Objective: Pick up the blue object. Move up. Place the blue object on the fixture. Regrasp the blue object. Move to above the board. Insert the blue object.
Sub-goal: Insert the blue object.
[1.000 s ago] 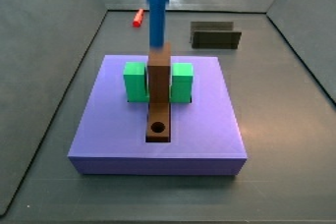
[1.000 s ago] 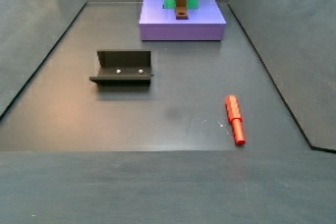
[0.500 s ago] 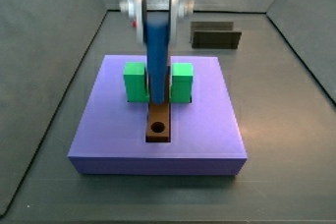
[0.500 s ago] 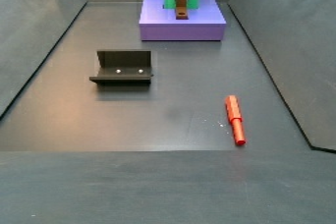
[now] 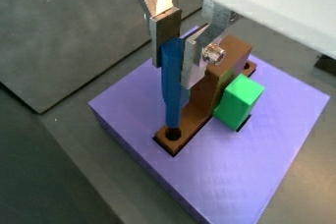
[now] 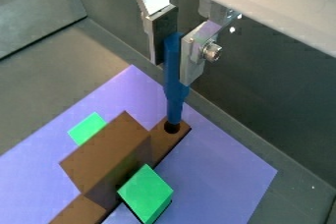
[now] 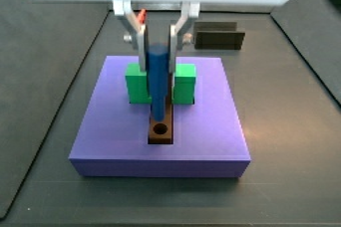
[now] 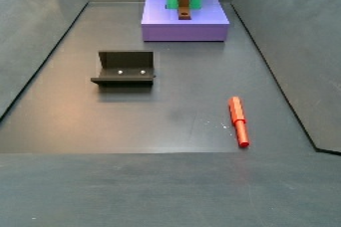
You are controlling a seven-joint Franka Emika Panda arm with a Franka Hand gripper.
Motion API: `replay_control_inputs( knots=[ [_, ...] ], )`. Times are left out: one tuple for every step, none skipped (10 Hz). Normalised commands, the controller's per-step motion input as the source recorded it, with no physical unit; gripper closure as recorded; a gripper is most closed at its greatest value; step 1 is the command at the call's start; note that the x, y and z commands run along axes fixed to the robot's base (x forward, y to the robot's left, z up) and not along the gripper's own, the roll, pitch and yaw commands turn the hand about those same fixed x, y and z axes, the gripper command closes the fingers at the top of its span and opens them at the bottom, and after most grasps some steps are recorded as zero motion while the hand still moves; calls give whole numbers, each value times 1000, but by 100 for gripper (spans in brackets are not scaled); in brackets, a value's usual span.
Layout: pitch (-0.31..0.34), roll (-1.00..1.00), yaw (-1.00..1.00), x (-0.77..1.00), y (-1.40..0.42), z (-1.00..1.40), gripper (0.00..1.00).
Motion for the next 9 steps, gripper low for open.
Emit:
replay_control_inputs(
  knots=[
    [-47, -56, -6, 66, -11, -314, 100],
    [-53, -24, 0, 17, 0, -320, 100],
    [-41, 0, 0, 9, 0, -314, 100],
    [-34, 0, -11, 29, 0, -277, 100],
    [-36, 0, 0, 29, 0, -249, 100],
    [-47, 0, 0, 0, 0, -254, 100],
    [-36, 21, 0, 80, 0, -251, 100],
    [-19, 29, 0, 203, 0, -214, 100],
    [0, 50, 14, 231, 0, -186, 100]
  ],
)
